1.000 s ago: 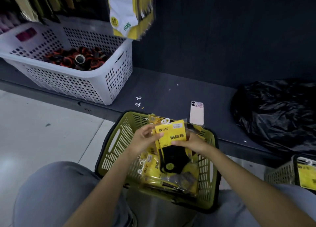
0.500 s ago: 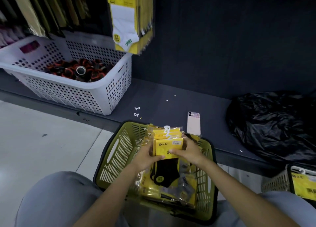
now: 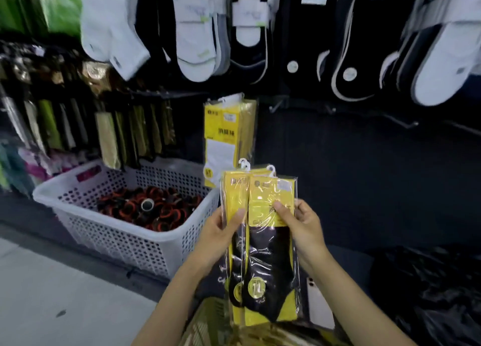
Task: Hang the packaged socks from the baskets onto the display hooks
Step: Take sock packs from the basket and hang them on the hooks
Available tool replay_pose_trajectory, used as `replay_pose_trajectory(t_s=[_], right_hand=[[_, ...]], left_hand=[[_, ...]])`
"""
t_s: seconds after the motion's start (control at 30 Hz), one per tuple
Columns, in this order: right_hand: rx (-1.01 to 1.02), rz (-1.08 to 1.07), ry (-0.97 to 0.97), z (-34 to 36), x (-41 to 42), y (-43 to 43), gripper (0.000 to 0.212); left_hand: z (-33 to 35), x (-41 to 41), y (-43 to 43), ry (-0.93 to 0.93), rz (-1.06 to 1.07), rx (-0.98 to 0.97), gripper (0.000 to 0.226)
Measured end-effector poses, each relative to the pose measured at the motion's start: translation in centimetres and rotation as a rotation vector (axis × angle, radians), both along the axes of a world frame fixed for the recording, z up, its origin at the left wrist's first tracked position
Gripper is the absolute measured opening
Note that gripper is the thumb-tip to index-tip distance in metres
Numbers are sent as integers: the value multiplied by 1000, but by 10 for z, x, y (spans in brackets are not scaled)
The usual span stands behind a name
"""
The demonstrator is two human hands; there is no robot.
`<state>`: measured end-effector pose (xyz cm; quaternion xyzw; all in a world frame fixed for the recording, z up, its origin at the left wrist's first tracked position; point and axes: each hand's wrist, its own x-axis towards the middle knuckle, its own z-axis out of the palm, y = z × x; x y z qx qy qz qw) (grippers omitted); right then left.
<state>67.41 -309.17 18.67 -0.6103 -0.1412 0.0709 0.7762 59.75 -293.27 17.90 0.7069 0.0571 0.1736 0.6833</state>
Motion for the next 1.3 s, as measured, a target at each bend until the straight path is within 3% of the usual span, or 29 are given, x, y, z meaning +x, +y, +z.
replay_pose_trajectory(t_s=[0.17,0.33,0.4,0.6,0.77,1.0,1.17,1.3], right_hand=[[25,5,4,28,23,37,8],[-50,-7,-83,50,43,72,8],[-67,-41,-127,61,52,85,5],[-107,-79,-246,94,79,130,3],[-152,-115,-255,89,98,167,12],[-137,-246,47,71,120,175,28],[-131,-406,98,56,106,153,34],[-148,-130,-12,59,68,141,26]], left_hand=[[29,4,45,-95,155,-63,33],[42,1,91,-205,406,27,19],[45,-3,106,-236,501,76,25],[48,-17,139,-302,616,50,17],[51,-24,150,-278,626,-1,14],[51,-27,147,-245,641,-2,32],[50,-22,140,-263,593,-66,29],[51,-15,128,-246,454,-160,23]])
